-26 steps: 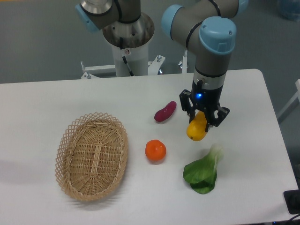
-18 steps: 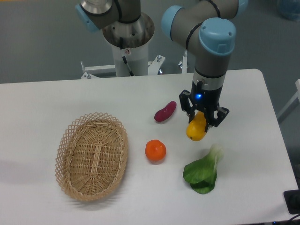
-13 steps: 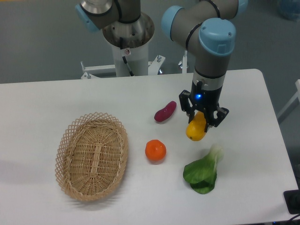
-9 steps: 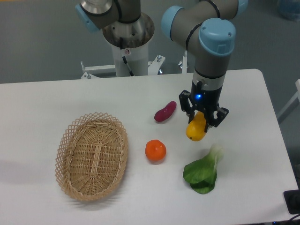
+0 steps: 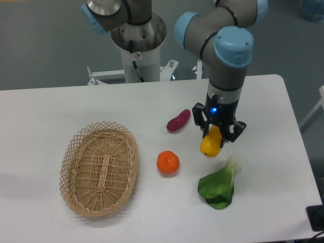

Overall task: Place the mango on the table
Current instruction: 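Lower the held yellow mango onto the table beside the orange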

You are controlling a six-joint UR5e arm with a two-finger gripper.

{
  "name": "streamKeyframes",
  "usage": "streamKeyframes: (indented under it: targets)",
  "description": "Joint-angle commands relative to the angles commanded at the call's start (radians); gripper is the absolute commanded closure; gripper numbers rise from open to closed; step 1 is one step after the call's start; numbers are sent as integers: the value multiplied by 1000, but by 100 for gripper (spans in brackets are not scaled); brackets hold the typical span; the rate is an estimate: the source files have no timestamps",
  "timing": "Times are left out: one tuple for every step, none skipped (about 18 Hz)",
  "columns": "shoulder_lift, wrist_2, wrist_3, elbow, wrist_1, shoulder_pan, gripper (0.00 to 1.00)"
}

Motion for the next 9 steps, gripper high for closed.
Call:
streamKeyframes:
  targets:
    - [-5,2,-23,-23,26,-8,64]
    - [-6,5,-31,-54,57,-11,64]
    - [-6,6,-23,-80,98,-11,64]
    - [-9,12,-7,-97,136,-12,64]
    - [-14,23,27,-110,158,-12,64]
    - [-17,37,50,-114,158,-12,64]
    - [-18,50,58,-126,160,-12,64]
    - [-20,57,62,-137,163,-12,64]
    - [-22,58,75,-140,164,-12,64]
